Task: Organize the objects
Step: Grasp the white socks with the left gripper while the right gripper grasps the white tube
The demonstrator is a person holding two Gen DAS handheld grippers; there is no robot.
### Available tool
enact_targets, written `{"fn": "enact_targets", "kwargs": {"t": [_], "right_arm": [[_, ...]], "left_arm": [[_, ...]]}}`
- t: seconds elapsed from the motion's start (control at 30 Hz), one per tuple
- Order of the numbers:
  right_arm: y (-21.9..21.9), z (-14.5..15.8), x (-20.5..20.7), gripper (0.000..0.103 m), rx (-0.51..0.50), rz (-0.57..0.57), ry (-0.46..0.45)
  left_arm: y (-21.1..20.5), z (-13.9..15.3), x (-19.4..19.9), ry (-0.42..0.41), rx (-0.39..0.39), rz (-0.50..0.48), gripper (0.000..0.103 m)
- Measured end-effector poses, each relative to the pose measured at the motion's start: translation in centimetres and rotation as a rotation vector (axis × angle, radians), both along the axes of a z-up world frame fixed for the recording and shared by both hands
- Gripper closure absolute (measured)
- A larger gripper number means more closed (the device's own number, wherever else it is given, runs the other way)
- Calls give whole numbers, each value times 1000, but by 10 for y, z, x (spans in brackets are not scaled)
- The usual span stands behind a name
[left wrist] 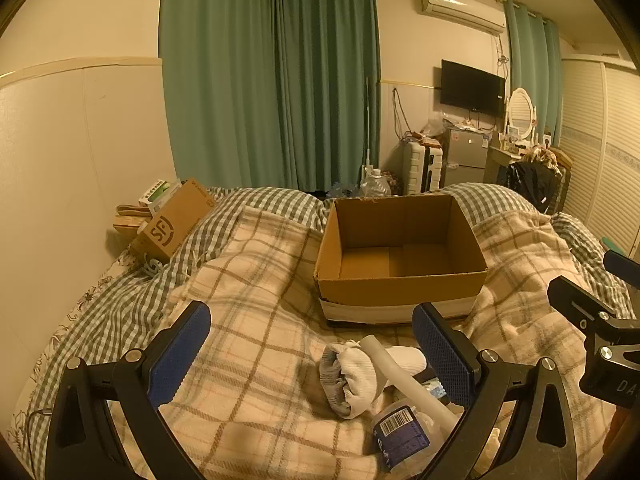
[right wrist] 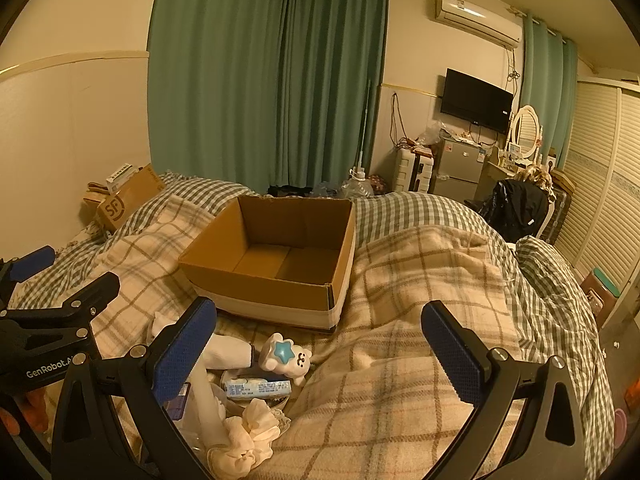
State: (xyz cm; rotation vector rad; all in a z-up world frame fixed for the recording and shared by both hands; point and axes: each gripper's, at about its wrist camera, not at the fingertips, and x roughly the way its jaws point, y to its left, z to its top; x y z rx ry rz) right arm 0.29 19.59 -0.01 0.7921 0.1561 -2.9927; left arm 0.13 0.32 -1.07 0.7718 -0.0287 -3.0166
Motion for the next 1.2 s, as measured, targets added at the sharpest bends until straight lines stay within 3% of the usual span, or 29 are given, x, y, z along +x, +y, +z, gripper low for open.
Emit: {"fn": "enact_targets", "kwargs": {"t": [0.5, 0.93, 1.2], "right_arm": [[-1, 2, 2, 0, 4, 9, -5], [-2, 1, 2, 0, 6, 16, -7], [-10, 0, 6, 0, 4, 56, -19]], "left_arm": [[-1, -1, -3, -28, 18, -11, 0], [-3, 1, 0, 6, 11, -15, 0], [-13, -3, 4, -28, -5, -5, 0]]}}
